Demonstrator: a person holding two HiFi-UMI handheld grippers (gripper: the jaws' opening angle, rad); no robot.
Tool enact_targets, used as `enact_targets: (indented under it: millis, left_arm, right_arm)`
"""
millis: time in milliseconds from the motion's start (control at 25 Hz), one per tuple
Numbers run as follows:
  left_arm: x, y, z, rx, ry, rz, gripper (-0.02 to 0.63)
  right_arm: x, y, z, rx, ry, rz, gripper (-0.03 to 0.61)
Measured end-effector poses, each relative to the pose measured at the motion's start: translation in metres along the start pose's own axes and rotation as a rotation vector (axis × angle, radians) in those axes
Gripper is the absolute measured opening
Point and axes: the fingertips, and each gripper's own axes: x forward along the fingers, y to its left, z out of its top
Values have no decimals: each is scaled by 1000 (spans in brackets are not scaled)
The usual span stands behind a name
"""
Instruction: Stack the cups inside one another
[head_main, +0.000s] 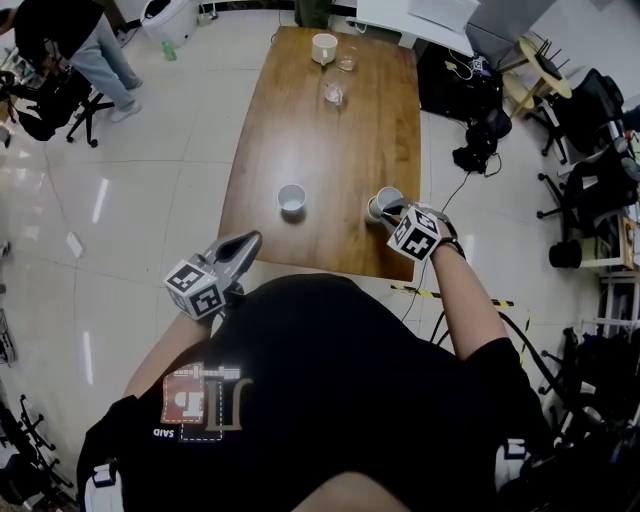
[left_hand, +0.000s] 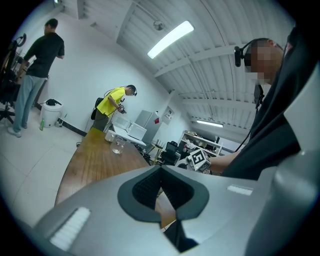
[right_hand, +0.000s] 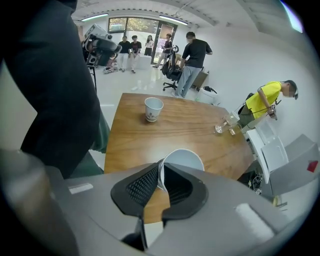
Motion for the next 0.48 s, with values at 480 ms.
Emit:
enact_targets:
  millis: [480]
  left_arm:
    - [16,-2,5,6,9,-26,2]
  right_arm:
    - [-144,-57,-7,866,-854,-158,49]
